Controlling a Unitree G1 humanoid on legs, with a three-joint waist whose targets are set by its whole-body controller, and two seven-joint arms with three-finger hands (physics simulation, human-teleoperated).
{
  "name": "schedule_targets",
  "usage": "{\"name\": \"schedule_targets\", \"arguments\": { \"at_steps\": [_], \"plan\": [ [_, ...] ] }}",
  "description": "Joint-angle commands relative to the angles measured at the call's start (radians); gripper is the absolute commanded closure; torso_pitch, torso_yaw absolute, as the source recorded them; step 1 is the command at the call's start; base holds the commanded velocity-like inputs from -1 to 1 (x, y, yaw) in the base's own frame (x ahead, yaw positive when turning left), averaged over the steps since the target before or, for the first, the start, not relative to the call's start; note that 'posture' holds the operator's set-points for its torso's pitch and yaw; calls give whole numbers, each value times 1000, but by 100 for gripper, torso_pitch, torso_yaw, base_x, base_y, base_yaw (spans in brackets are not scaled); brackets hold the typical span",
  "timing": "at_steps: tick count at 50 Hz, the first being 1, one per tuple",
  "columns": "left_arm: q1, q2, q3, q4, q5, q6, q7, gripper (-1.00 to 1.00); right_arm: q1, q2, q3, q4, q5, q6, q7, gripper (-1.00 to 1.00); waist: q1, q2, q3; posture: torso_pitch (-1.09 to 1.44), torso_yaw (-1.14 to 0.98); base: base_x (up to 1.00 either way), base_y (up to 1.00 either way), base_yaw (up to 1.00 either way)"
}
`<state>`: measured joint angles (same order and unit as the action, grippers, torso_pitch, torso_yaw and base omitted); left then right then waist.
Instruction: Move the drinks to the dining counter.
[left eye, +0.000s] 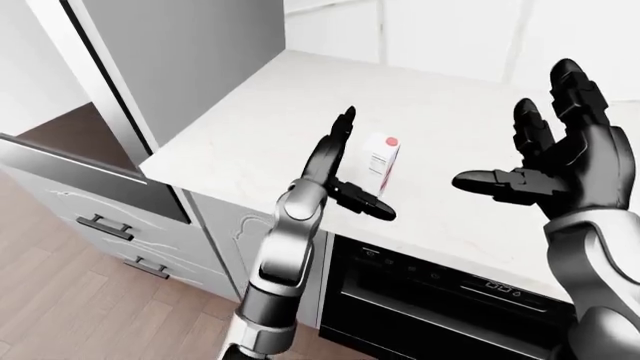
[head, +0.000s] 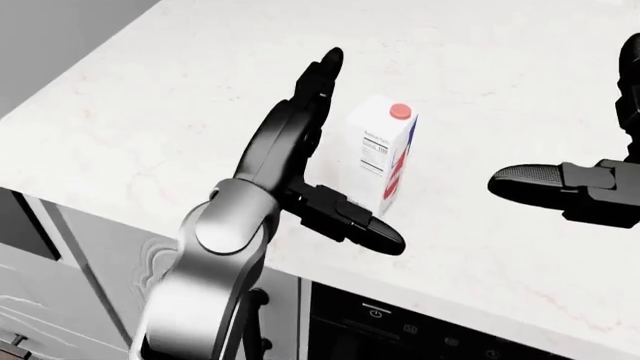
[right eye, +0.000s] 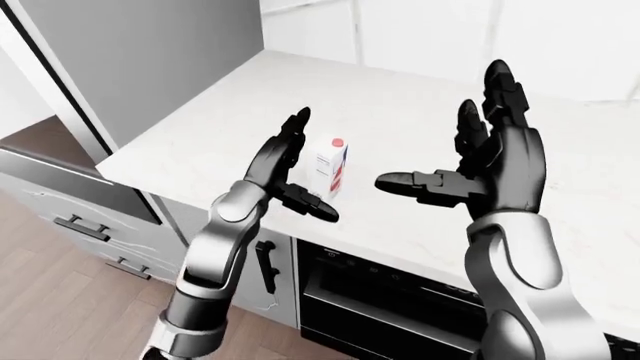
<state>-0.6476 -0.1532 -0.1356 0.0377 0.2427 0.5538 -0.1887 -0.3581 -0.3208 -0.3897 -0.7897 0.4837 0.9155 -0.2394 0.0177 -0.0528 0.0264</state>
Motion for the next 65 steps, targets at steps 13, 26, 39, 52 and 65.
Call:
{"name": "schedule_targets", "arguments": {
  "at_steps": [13,26,39,52,65],
  "plan": [
    [-60,-7,6,53,-10,-81,24,-70,-23,-17,-12,-17,7,-33,-5,-100,-1,-6,-27,0,0,0,0,0],
    [-49,-35,-12,89,6,-118,23,-25,-17,-15,-10,-13,8,-38,-7,-100,0,-9,-28,0,0,0,0,0],
    [-5,-45,-29,-9,24,-81,7,100,-9,-12,-13,-15,3,-43,1,-100,-1,-10,-26,0,0,0,0,0],
    [-40,-25,-18,-414,30,242,-47,100,-31,-42,-34,-62,58,16,-16,-100,-1,-6,-15,0,0,0,0,0],
    [-60,23,2,-560,-33,358,-16,100,-35,-51,-29,-103,83,37,-23,-100,-8,24,-41,0,0,-39,0,0]
  ]
}}
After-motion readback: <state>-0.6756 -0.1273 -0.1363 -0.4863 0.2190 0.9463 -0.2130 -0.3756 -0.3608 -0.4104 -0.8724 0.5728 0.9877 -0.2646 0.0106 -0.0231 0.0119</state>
